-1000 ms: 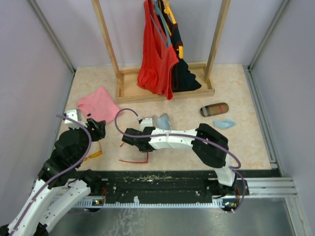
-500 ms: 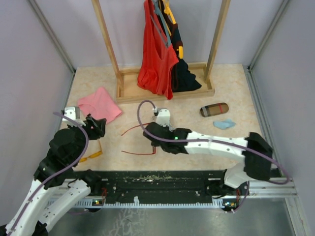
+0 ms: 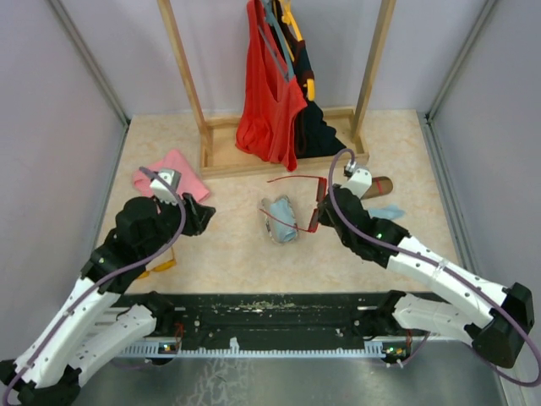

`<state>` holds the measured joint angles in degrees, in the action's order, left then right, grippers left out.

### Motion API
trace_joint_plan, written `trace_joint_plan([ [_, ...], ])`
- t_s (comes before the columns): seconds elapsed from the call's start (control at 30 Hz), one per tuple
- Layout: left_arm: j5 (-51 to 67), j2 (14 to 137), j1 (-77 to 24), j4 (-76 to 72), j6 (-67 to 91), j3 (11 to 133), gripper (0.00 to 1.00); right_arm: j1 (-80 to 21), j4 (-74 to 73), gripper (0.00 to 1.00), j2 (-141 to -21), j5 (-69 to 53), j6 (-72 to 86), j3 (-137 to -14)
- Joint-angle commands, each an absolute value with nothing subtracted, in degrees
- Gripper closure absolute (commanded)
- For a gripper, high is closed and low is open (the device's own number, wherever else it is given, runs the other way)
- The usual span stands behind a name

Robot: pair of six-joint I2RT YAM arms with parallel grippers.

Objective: Organize the sunglasses
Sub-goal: Fold the sunglasses at the center of the board.

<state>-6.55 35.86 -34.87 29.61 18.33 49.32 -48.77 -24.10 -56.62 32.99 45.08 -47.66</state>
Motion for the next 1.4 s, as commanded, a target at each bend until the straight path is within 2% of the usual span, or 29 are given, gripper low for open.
trace_joint_plan([
  [0.0,0.2,38.4,-36.5,24.3,21.6,46.6,0.53,-45.0,-25.2,1.00,-54.8,35.3,42.1,-50.4],
  [0.07,-2.1,40.0,-40.2,22.8,22.6,45.6,0.53,-44.4,-25.3,1.00,-54.5,35.2,41.7,-50.7],
  [0.23,-19.9,48.9,-61.7,18.4,25.1,46.3,0.53,-44.2,-25.7,1.00,-54.0,35.1,41.5,-51.0],
  [0.3,-23.7,53.9,-66.1,15.8,25.6,47.3,0.52,-44.2,-25.8,1.00,-53.6,34.4,41.3,-51.2],
  [0.7,-25.6,74.0,-67.3,7.8,25.0,55.0,0.50,-44.2,-26.9,1.00,-50.9,29.6,41.0,-50.7],
  [1.37,-30.2,84.0,-67.2,5.1,17.6,64.8,0.48,-44.2,-23.2,1.00,-50.2,20.9,39.6,-47.2],
])
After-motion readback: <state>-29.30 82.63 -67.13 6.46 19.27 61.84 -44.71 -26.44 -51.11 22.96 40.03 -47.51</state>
